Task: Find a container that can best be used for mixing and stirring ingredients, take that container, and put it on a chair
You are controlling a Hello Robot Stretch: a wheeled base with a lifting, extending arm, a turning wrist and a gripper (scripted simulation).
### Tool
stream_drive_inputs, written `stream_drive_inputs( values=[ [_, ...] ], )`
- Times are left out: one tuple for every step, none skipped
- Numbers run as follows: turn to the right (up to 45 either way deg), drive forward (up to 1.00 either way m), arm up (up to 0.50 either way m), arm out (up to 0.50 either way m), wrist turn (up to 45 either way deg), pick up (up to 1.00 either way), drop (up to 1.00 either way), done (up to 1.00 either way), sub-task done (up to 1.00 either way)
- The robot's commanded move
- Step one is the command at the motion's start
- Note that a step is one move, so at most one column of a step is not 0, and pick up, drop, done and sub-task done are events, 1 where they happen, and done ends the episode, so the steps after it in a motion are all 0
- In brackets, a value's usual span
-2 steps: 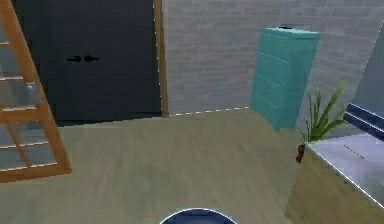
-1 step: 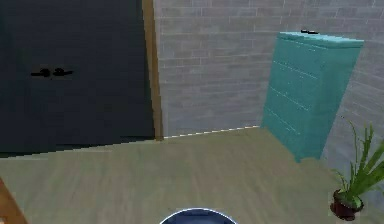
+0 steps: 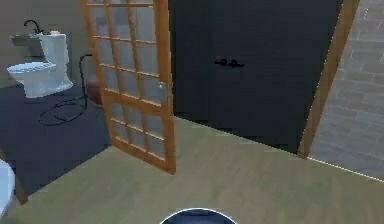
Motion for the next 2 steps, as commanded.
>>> stream_drive_inputs(
  values=[
    [-27.0, 0.0, 0.0, 0.0, 0.0, 0.0, 0.0, 0.0, 0.0],
    [0.0, 0.25, 0.0, 0.0, 0.0, 0.0, 0.0, 0.0, 0.0]
  ],
)
